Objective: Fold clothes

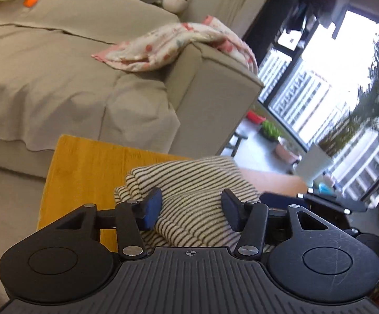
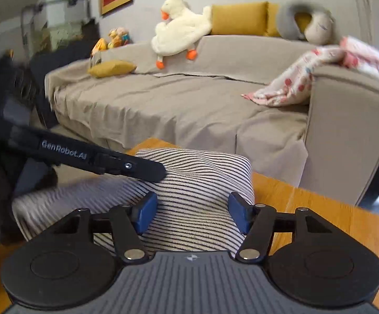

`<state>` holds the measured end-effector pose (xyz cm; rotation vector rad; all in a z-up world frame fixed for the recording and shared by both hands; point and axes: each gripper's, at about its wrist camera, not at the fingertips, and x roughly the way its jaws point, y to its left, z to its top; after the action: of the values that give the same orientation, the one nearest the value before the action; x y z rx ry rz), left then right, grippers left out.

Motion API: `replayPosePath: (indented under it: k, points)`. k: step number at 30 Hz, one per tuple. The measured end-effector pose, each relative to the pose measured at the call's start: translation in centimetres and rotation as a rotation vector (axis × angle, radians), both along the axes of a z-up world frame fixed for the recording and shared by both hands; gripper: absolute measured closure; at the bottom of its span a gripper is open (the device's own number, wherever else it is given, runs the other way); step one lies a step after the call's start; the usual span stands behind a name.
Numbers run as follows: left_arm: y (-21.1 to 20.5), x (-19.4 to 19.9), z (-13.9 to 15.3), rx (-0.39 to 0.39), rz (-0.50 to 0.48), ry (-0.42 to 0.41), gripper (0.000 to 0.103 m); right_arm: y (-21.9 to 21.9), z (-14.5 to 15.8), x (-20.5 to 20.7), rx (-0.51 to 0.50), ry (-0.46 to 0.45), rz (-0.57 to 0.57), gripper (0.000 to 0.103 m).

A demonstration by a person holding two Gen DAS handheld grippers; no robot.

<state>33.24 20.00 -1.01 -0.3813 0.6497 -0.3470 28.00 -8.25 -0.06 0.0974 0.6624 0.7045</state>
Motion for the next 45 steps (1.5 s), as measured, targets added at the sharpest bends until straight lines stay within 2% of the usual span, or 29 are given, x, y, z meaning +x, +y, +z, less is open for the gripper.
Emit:
replayPosePath:
  k: [1, 2, 3, 5, 6, 7, 8, 9, 10, 11, 13, 15, 17, 18, 20, 23, 24, 25, 27, 29, 31, 32, 35, 41, 43, 45]
  points:
    - [0.2, -1.2, 0.7, -0.003, 0.018, -0.013, 0.04, -0.6, -0.3, -0.3, 0.021, 0.019, -0.01, 0.035]
    - [0.4, -2.6, 1.3, -0.014, 0.024, -0.023, 0.031, -1.3, -0.5, -0.6, 0.043, 0.038, -0.02, 0.024]
    - [0.4, -3.7, 1.6, -0.021, 0.022, -0.025, 0.016, -1.9, -0.8, -0.9, 0.064, 0.057, -0.029, 0.019]
    - [-0.1, -5.1, 0.5, -0.022, -0.01, 0.0, 0.013, -3.2, -1.4, -1.5, 0.107, 0.095, -0.049, 0.019]
    - [-0.4, -5.7, 0.0, -0.022, -0.025, 0.013, 0.014, -3.8, -1.6, -1.8, 0.128, 0.114, -0.059, 0.019]
    - [-0.6, -6.4, -0.5, -0.023, -0.041, 0.026, 0.022, -4.4, -1.9, -2.1, 0.149, 0.133, -0.069, 0.019]
    - [-0.9, -7.1, -1.1, -0.023, -0.057, 0.038, 0.032, -4.9, -2.1, -2.4, 0.168, 0.147, -0.076, 0.019]
    - [-1.2, -7.7, -1.6, -0.024, -0.073, 0.051, 0.05, -4.8, -1.9, -2.6, 0.178, 0.143, -0.075, 0.02]
    - [-1.5, -8.4, -2.1, -0.025, -0.089, 0.064, 0.05, -4.8, -1.7, -2.8, 0.188, 0.14, -0.073, 0.025]
    - [-1.5, -8.8, -2.4, -0.043, -0.1, 0.07, 0.052, -4.7, -1.5, -3.0, 0.198, 0.136, -0.072, 0.042]
    - [-0.9, -8.6, -2.3, -0.13, -0.104, 0.055, 0.054, -4.5, -1.1, -3.4, 0.218, 0.129, -0.069, 0.047]
    - [-1.0, -8.1, -2.3, -0.135, -0.125, 0.031, 0.054, -4.4, -0.3, -3.6, 0.192, 0.103, -0.069, 0.048]
    - [-1.2, -7.6, -3.5, -0.094, -0.114, 0.048, 0.05, -4.2, 0.5, -3.7, 0.132, 0.071, -0.073, 0.048]
    - [-1.2, -7.5, -4.1, -0.092, -0.101, 0.051, 0.041, -4.1, -0.2, -3.5, 0.083, 0.087, -0.088, 0.048]
    - [-1.5, -8.1, -4.4, -0.08, -0.066, 0.05, 0.04, -3.8, -2.2, -3.3, -0.007, 0.111, -0.119, 0.045]
    - [-2.3, -9.6, -4.1, -0.049, -0.001, 0.044, 0.035, -4.8, -3.0, -4.3, 0.048, 0.101, -0.156, 0.035]
    - [-2.8, -10.4, -3.8, -0.017, 0.032, 0.039, 0.028, -5.1, -3.0, -4.7, 0.061, 0.097, -0.174, 0.025]
    - [-3.6, -11.2, -3.6, 0.026, 0.067, 0.032, 0.015, -5.2, -2.9, -5.2, 0.052, 0.081, -0.195, 0.011]
    - [-5.1, -13.1, -3.0, 0.103, 0.135, 0.009, 0.001, -5.4, -2.9, -6.7, 0.022, 0.036, -0.219, 0.0]
    - [-6.7, -15.1, -2.8, 0.152, 0.184, -0.008, 0.0, -5.6, -3.0, -8.1, -0.016, 0.015, -0.234, 0.0]
    - [-8.5, -16.6, -2.7, 0.19, 0.206, 0.023, 0.0, -5.8, -3.1, -9.3, -0.063, 0.01, -0.251, 0.0]
    - [-9.4, -17.0, -2.8, 0.225, 0.218, 0.051, 0.0, -5.8, -3.2, -9.9, -0.087, 0.007, -0.259, 0.0]
    - [-12.1, -19.2, -3.0, 0.334, 0.26, 0.038, 0.0, -6.1, -3.3, -11.7, -0.159, -0.001, -0.285, 0.0]
    - [-14.1, -21.0, -3.2, 0.319, 0.353, 0.017, 0.0, -6.6, -3.7, -15.1, -0.297, -0.016, -0.335, 0.0]
    - [-14.5, -20.4, -3.2, 0.356, 0.387, 0.036, 0.0, -6.8, -3.8, -14.7, -0.302, -0.021, -0.341, 0.0]
    - [-15.4, -19.6, -3.4, 0.447, 0.397, 0.066, 0.0, -6.9, -4.0, -14.3, -0.306, -0.025, -0.347, 0.0]
